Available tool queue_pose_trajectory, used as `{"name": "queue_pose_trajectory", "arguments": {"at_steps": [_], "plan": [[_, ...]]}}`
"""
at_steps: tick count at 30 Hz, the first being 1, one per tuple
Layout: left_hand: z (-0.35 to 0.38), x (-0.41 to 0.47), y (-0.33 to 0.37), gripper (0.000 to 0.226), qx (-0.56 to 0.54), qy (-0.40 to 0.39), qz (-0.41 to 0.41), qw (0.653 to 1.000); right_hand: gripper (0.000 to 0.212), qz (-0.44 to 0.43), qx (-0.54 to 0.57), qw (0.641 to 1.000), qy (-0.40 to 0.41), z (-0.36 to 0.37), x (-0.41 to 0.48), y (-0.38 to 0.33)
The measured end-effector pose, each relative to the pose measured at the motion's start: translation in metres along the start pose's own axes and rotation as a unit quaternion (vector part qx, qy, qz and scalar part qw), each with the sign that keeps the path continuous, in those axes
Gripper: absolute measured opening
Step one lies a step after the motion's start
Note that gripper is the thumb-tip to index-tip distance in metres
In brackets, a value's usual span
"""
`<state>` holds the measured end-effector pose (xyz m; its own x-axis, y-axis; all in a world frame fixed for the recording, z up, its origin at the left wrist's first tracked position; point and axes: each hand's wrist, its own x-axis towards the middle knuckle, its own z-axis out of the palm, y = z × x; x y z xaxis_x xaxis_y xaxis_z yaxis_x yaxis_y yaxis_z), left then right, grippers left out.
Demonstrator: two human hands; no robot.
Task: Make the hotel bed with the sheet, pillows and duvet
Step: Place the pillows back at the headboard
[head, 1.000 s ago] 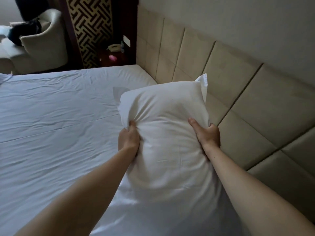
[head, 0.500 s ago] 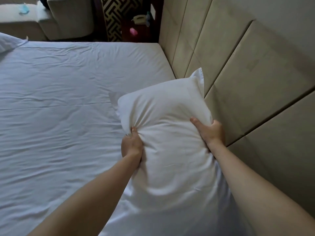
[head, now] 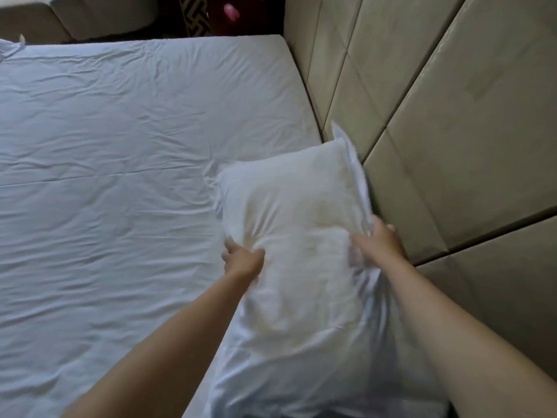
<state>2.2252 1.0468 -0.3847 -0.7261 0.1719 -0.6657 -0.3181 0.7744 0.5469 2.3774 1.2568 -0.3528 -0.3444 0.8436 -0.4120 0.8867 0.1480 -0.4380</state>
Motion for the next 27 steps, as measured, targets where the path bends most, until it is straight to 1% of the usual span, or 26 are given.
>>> {"name": "queue_pose_trajectory", "arguments": {"at_steps": [2,4,6,7,9,10,12,14,20,27], "plan": [[0.006,0.004,0.004,0.075,0.005,-0.064,0.030,0.998,0.059,0.019,-0.042,0.997,-0.065,0.009,-0.001,0.002],[0.007,0.004,0.006,0.067,0.000,-0.117,0.055,0.992,0.059,0.019,-0.044,0.991,-0.125,0.021,-0.007,0.002],[0.004,0.006,0.003,0.058,-0.003,-0.133,0.052,0.990,0.057,0.018,-0.033,0.985,-0.168,0.028,-0.016,-0.001],[0.000,0.007,0.000,0.049,-0.005,-0.136,0.053,0.989,0.058,0.016,-0.027,0.984,-0.176,0.031,-0.020,-0.003],[-0.011,0.005,-0.003,0.028,-0.011,-0.140,0.063,0.988,0.062,0.009,-0.011,0.985,-0.170,0.033,-0.029,-0.011],[-0.017,0.004,-0.005,0.025,-0.016,-0.139,0.068,0.988,0.065,0.004,0.006,0.986,-0.164,0.033,-0.033,-0.016],[-0.028,0.000,-0.009,0.042,-0.035,-0.134,0.068,0.988,0.068,-0.002,0.045,0.988,-0.151,0.034,-0.047,-0.030],[-0.042,-0.010,-0.011,0.051,-0.059,-0.128,0.069,0.988,0.064,-0.014,0.087,0.987,-0.134,0.038,-0.063,-0.047],[-0.100,-0.039,-0.027,0.043,-0.146,-0.071,0.093,0.982,0.051,-0.076,0.198,0.973,-0.090,0.056,-0.129,-0.108],[-0.206,-0.072,-0.078,0.038,-0.213,-0.007,0.119,0.970,0.045,-0.161,0.236,0.953,-0.102,0.085,-0.230,-0.183]]}}
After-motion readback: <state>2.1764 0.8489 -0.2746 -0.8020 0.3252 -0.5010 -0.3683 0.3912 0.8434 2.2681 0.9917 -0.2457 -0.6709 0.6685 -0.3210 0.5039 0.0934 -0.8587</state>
